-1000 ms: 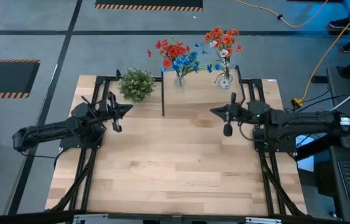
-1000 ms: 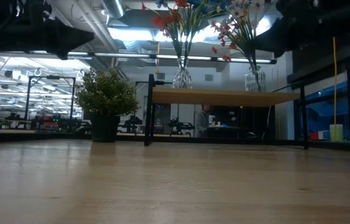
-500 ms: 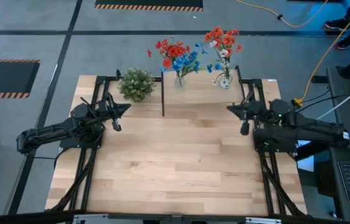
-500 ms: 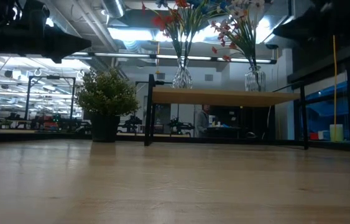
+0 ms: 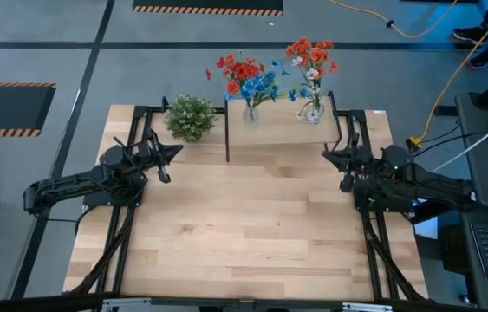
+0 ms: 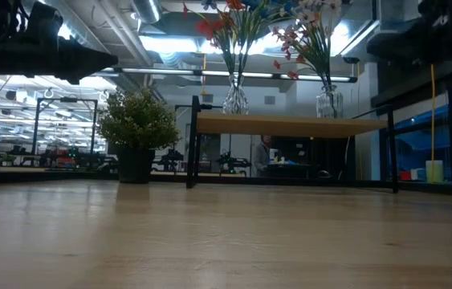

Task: Pick and place flowers into a vace then onto a shelf
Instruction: Return to Home Position

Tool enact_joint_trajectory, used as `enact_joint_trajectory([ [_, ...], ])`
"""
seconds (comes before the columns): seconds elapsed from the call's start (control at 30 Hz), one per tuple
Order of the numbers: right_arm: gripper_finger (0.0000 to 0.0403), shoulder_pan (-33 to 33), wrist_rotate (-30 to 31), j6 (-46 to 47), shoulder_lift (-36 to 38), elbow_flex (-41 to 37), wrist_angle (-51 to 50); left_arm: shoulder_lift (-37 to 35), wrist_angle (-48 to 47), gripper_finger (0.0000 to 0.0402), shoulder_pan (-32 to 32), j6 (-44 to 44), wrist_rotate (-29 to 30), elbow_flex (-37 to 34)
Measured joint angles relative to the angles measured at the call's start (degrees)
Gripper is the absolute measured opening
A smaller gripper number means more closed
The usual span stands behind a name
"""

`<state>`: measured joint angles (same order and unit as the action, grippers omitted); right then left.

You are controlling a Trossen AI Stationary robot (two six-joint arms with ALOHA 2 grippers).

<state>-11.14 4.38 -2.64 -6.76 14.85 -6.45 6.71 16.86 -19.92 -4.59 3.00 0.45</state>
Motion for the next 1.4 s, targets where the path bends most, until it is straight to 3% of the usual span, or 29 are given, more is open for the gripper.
enact_joint_trajectory([
  [0.27, 0.0007, 0.0, -1.7, 3.6, 6.7, -6.4, 0.6, 0.0, -0.5, 0.0001, 0.0, -0.3, 0.8, 0.0],
  [0.4, 0.0007, 0.1, -5.7, 1.4, 6.6, -8.9, 5.3, 0.0, -0.8, 0.0003, 0.0, 0.1, 0.7, 0.0],
  [0.8, 0.0007, 0.1, -9.1, 2.1, 6.7, -14.3, 13.3, 0.0, -1.0, 0.0002, 0.0, 1.9, 0.5, 0.0],
  [1.4, 0.0007, 0.1, -9.1, 2.6, 6.4, -14.5, 11.4, 0.0, -5.2, 0.0003, 0.0, 4.9, -0.1, 0.0],
])
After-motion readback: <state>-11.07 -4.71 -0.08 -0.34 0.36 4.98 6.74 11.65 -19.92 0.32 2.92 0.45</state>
